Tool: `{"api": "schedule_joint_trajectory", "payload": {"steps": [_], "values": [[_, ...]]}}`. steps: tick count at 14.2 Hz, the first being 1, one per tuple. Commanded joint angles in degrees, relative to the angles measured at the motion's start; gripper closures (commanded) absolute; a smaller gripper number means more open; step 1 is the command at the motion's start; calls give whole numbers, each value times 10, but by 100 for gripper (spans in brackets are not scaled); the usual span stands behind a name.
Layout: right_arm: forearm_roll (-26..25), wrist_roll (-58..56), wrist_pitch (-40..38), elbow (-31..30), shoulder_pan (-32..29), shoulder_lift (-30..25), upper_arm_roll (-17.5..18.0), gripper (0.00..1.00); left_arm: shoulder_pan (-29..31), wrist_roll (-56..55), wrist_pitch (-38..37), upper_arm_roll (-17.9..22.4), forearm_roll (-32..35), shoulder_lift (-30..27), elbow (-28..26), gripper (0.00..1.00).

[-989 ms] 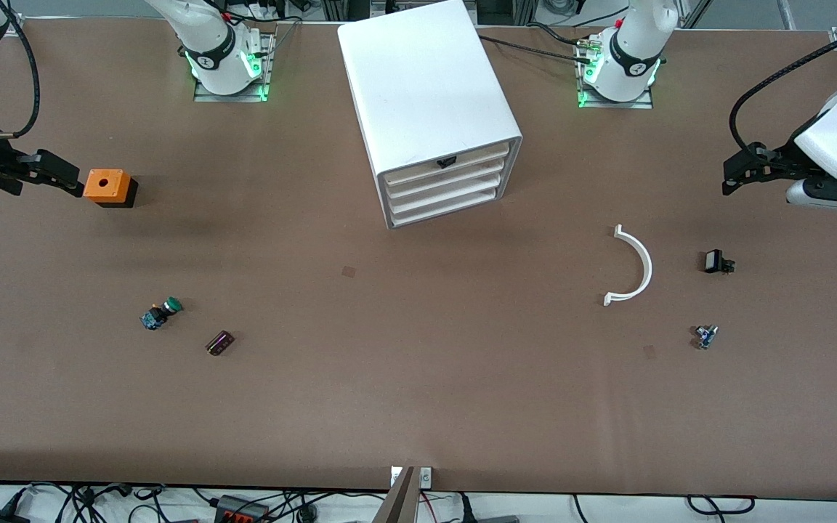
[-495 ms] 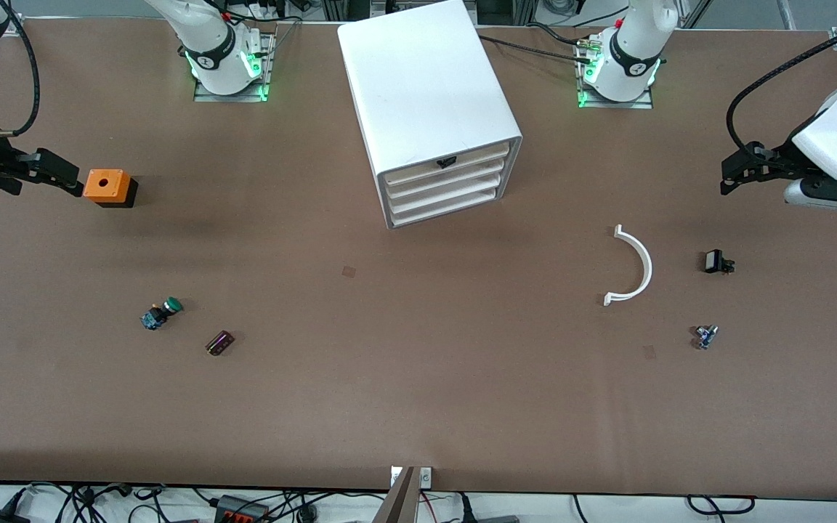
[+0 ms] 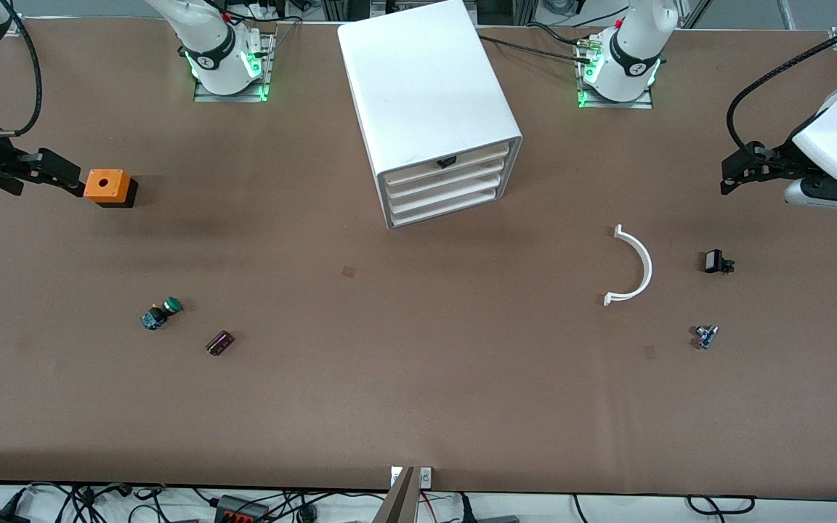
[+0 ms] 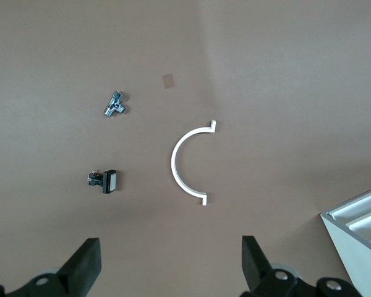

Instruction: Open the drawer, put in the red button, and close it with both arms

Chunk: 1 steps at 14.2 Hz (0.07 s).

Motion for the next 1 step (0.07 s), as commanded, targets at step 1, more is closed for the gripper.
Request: {"api": "schedule_joint_trajectory", "payload": {"steps": [1], "values": [[-8,-4,6,-9,-2,-8,3,0,1,2,-13,-1,-9,8,18,0]]}}
